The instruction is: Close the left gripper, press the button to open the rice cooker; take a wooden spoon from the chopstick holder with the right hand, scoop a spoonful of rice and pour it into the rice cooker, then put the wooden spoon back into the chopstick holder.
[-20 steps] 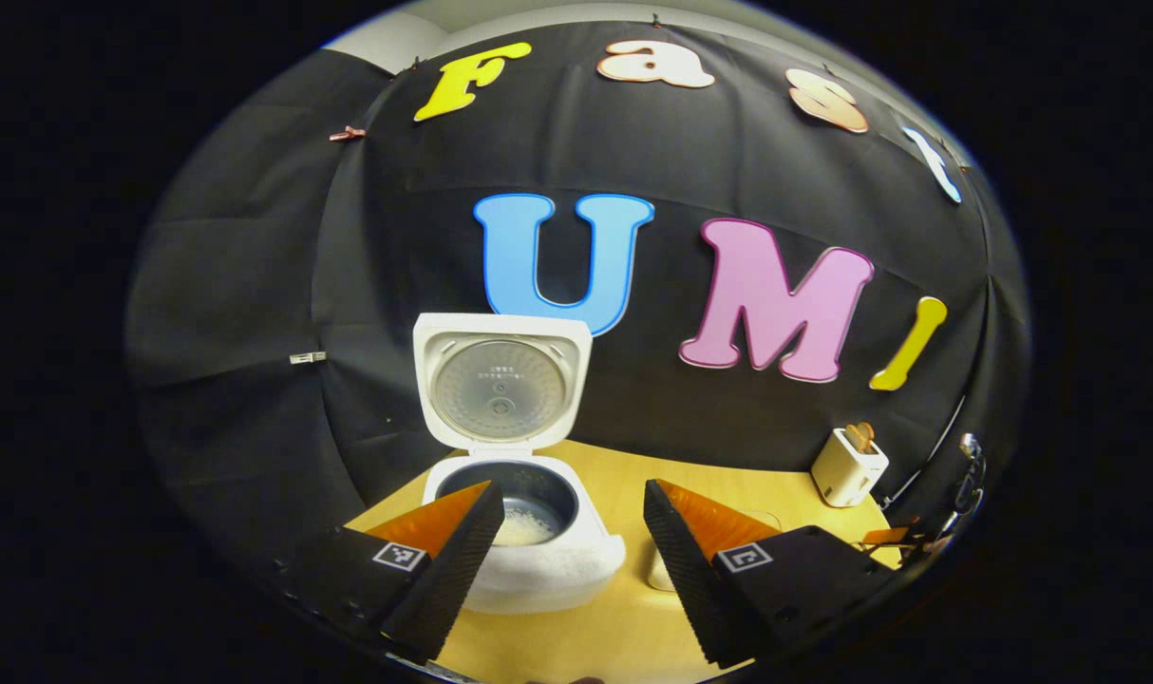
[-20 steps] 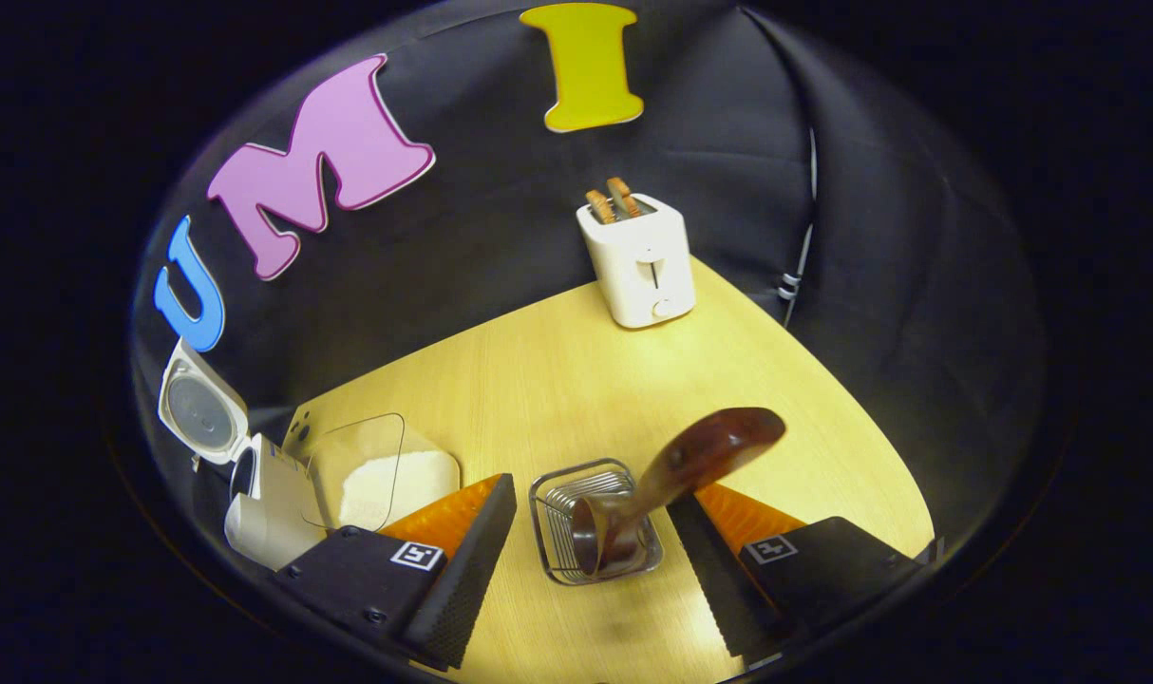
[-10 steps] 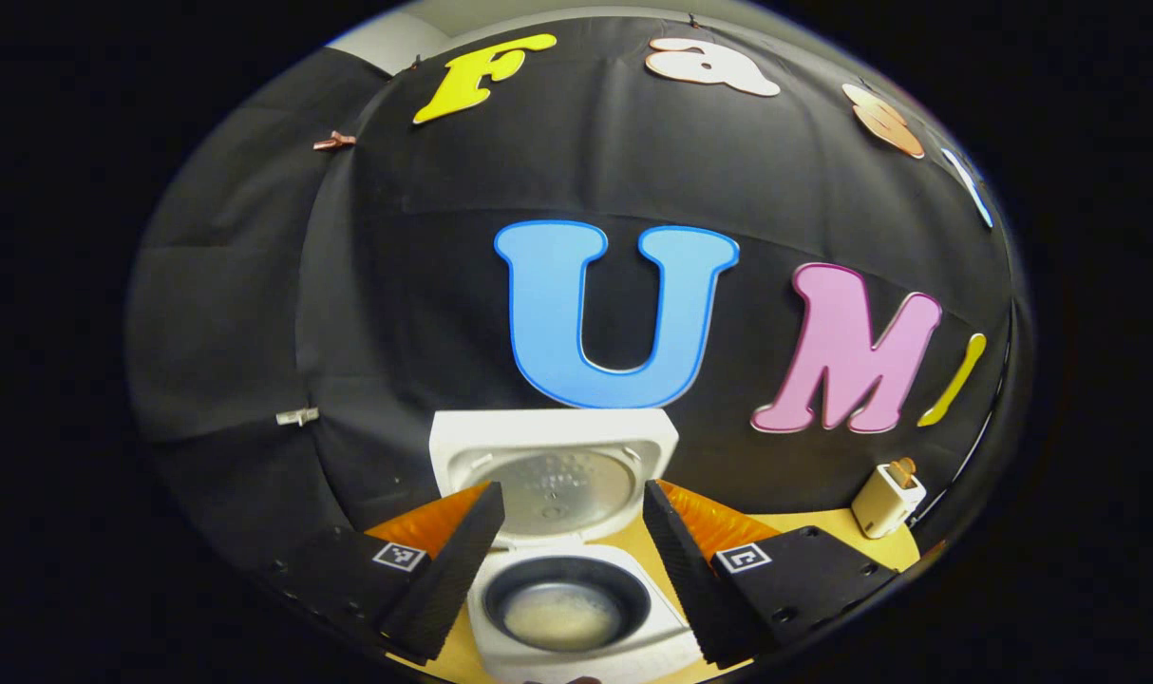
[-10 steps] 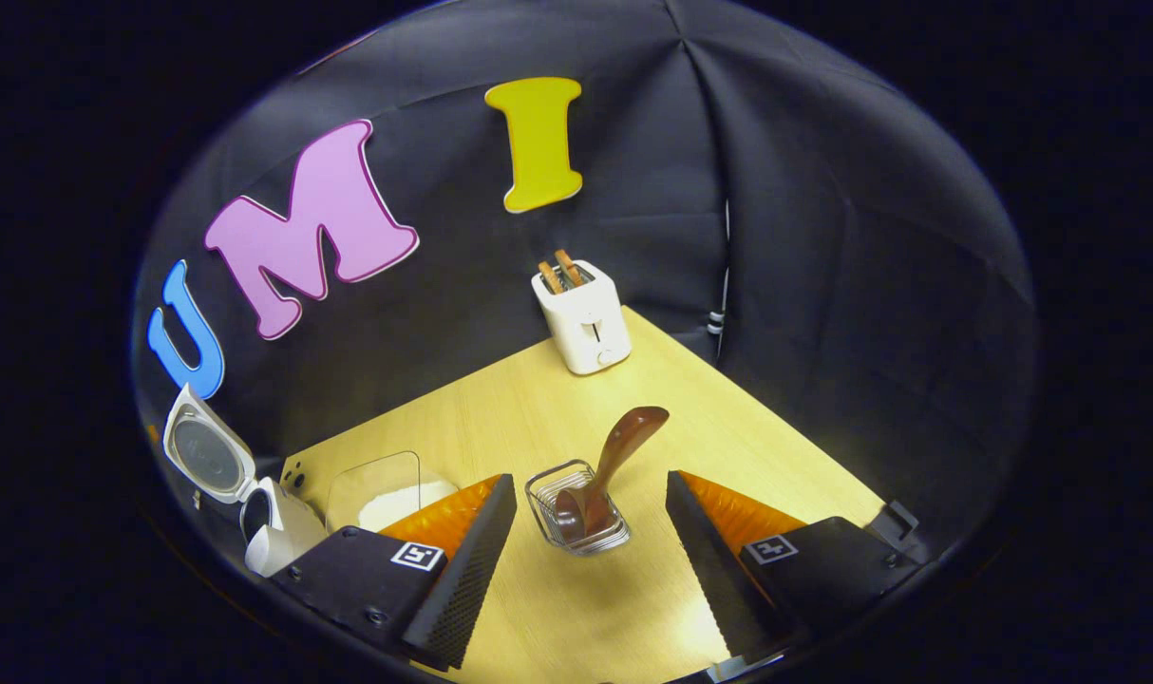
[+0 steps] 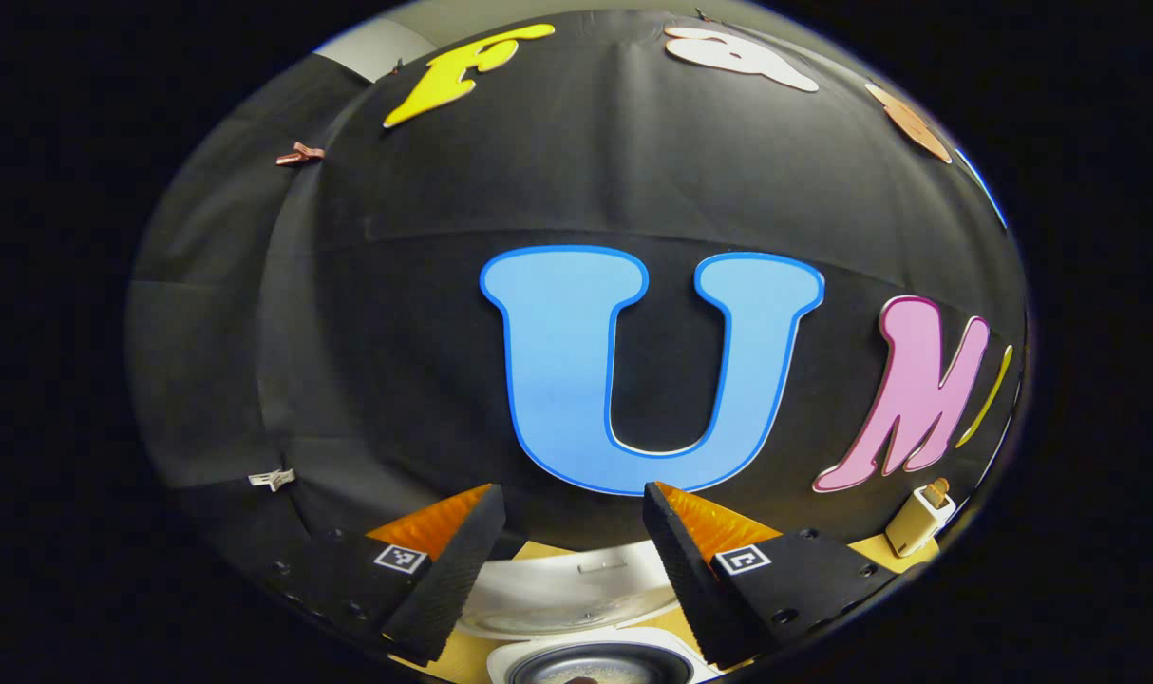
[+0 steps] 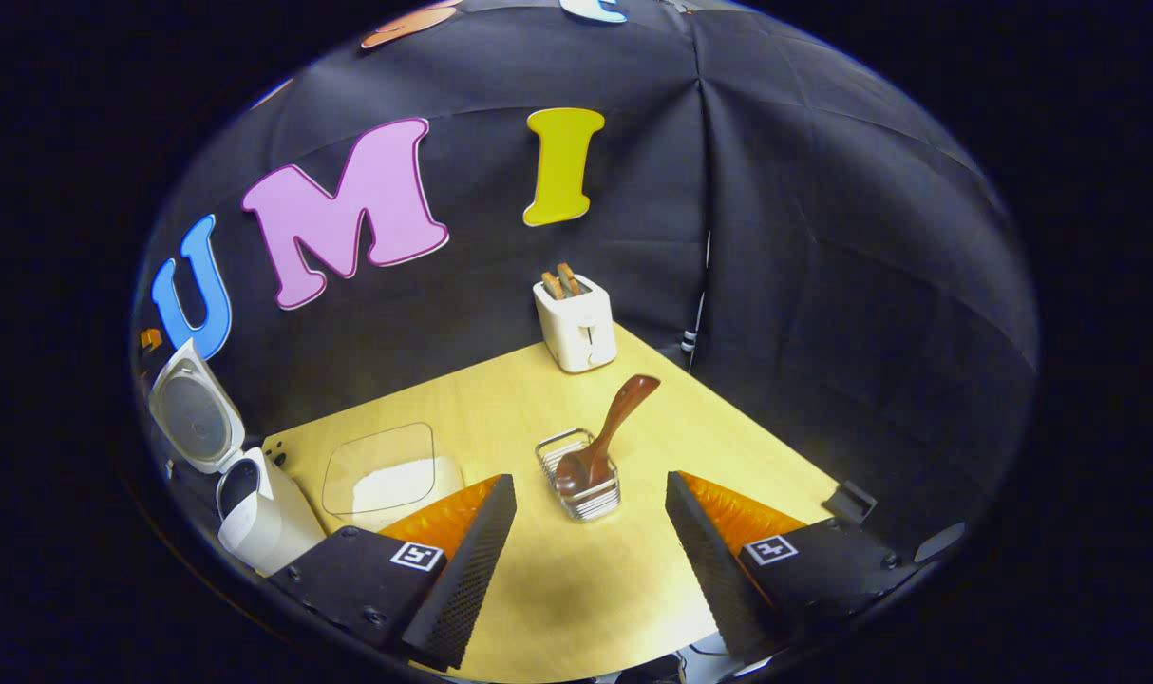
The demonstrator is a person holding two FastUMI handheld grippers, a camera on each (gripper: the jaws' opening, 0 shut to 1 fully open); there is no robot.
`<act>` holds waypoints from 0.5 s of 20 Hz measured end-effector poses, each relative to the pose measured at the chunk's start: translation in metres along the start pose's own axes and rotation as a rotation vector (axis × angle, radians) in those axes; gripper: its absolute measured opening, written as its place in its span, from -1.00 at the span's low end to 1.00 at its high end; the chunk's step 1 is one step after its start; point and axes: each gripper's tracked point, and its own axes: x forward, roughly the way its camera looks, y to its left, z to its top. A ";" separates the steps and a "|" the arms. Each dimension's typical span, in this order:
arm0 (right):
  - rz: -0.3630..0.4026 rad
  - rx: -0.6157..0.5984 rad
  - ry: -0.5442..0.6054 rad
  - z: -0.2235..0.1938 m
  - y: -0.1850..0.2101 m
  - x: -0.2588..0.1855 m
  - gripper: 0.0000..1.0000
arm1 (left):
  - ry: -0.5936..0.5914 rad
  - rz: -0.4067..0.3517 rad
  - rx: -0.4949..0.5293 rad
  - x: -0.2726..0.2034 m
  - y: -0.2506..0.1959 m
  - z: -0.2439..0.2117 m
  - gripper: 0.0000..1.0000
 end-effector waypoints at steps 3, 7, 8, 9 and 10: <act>0.004 0.014 0.018 -0.013 0.013 -0.006 0.97 | 0.081 -0.013 -0.013 0.024 0.000 -0.016 0.89; -0.001 0.025 0.011 -0.014 0.020 -0.007 0.97 | 0.220 -0.027 -0.027 0.028 -0.005 -0.047 0.89; 0.001 0.033 0.009 -0.013 0.021 -0.005 0.97 | 0.211 -0.029 -0.031 0.026 -0.005 -0.044 0.89; 0.005 0.037 0.006 -0.012 0.022 -0.003 0.97 | 0.238 -0.038 -0.039 0.027 -0.008 -0.049 0.93; 0.005 0.030 0.000 -0.014 0.023 -0.002 0.97 | 0.253 -0.039 -0.050 0.019 -0.008 -0.050 0.90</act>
